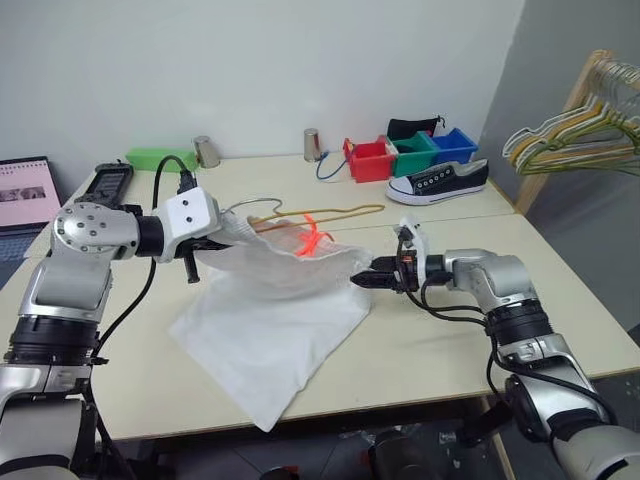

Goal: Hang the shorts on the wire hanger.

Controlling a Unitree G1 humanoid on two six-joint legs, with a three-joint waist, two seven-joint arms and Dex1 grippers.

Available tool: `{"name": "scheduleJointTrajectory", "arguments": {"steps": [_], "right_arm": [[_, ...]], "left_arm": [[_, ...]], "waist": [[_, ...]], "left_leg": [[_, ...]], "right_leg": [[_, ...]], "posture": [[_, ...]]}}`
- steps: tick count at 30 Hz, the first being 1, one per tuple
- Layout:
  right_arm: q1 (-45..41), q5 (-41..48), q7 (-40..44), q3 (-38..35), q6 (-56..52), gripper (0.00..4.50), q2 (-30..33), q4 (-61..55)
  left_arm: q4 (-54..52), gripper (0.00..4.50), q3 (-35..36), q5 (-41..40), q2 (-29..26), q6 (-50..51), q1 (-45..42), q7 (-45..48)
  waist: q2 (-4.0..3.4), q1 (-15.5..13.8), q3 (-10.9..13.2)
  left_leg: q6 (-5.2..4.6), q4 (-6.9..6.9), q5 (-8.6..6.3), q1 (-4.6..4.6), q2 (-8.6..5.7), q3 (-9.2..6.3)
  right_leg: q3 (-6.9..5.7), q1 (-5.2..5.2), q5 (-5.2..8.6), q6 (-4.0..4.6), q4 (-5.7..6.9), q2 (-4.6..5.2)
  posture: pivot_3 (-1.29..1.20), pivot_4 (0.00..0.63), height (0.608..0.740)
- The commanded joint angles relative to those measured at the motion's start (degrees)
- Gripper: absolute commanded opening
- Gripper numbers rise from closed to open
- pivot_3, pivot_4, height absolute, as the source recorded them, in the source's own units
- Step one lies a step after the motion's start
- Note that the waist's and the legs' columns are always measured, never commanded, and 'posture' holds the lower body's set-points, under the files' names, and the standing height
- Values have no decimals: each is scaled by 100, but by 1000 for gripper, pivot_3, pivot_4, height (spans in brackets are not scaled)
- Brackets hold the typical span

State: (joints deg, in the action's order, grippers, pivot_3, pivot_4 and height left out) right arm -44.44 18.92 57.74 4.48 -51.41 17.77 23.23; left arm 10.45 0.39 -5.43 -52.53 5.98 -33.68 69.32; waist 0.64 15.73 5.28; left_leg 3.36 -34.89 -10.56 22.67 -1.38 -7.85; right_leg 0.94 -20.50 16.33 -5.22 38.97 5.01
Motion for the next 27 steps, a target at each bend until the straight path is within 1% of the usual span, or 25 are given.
{"name": "scheduleJointTrajectory", "arguments": {"steps": [1, 2, 3, 5, 7, 8, 11, 12, 18, 19, 22, 25, 27], "right_arm": [[-284, 388, -178, -417, -244, 4103, -117, -23], [-278, 406, -166, -418, -253, 3996, -100, -46], [-260, 405, -125, -377, -232, 3684, -62, -82], [-235, 394, -125, -331, -203, 3252, -1, -97], [-253, 432, -117, -352, -224, 2706, 23, -81], [-258, 443, -113, -356, -230, 2530, 31, -81], [-232, 434, -86, -303, -202, 1799, 43, -128], [-217, 416, -70, -269, -178, 1615, 50, -150], [-140, 330, -27, -131, 9, 105, 124, -340], [-110, 248, -17, -63, 166, 34, 168, -411], [-29, 38, -8, 137, 652, 34, 321, -611], [19, -313, -22, 349, 1279, 34, 554, -707], [20, -407, 0, 398, 1494, 34, 661, -698]], "left_arm": [[-244, 0, 220, -110, -125, 41, 7, -143], [-274, 0, 224, -113, -129, 54, 29, -157], [-294, 0, 226, -113, -133, 60, 47, -167], [-279, 0, 212, -80, -158, 19, 74, -184], [-204, 0, 179, -14, -172, -75, 71, -232], [-201, 0, 171, -8, -170, -87, 74, -245], [-244, 0, 162, -34, -150, -61, 75, -272], [-251, 0, 163, -44, -150, -55, 75, -275], [-243, 0, 195, -94, -187, -36, 80, -276], [-303, 0, 235, -172, -184, 56, 101, -255], [-557, 0, 378, -520, -232, 452, 226, -95], [-907, 0, 470, -865, -505, 935, 568, 293], [-1023, 0, 454, -902, -710, 1028, 812, 489]], "waist": [[0, -60, 0], [0, -98, 0], [-1, -127, 0], [-1, -166, 0], [-1, -185, 1], [-1, -195, 0], [-1, -207, 0], [-1, -212, 0], [-1, -215, 0], [-1, -217, 0], [0, -221, 0], [-1, -208, 0], [-1, -166, 1]], "left_leg": [[0, 0, 0, 0, 0, 0], [0, 0, 0, 0, 0, 1], [0, 0, 0, 0, 0, 1], [0, 0, 0, -1, 0, 0], [0, 0, 0, -1, 0, 1], [0, 0, 0, 0, 0, 0], [0, 0, 0, 0, 0, 1], [0, 0, 0, 0, 0, 1], [0, 0, 0, 0, 0, 2], [0, 0, 0, 0, 0, 2], [0, 0, 0, 1, 0, 2], [0, 0, 0, 4, 1, 5], [0, 1, 0, 6, 2, 7]], "right_leg": [[0, 0, 0, 0, 0, 0], [0, 0, 0, 0, 0, 0], [1, 0, 0, 0, 0, -1], [1, -1, 0, 0, 0, -1], [1, -1, 0, 1, 0, -2], [1, -2, 0, 1, 0, -2], [2, -2, 0, 1, 0, -2], [2, -3, 0, 1, 0, -2], [3, -4, 0, 1, 0, -2], [3, -4, 0, 1, 0, -2], [3, -5, 0, 1, -1, -2], [6, -10, 0, 1, -2, -2], [6, -15, 0, 1, -1, -2]], "posture": [[-141, 15, 740], [-140, 14, 740], [-141, 14, 740], [-143, 14, 740], [-144, 13, 740], [-146, 14, 740], [-143, 11, 740], [-143, 11, 740], [-142, 6, 740], [-143, 4, 740], [-145, 2, 740], [-149, 0, 740], [-154, 1, 740]]}}
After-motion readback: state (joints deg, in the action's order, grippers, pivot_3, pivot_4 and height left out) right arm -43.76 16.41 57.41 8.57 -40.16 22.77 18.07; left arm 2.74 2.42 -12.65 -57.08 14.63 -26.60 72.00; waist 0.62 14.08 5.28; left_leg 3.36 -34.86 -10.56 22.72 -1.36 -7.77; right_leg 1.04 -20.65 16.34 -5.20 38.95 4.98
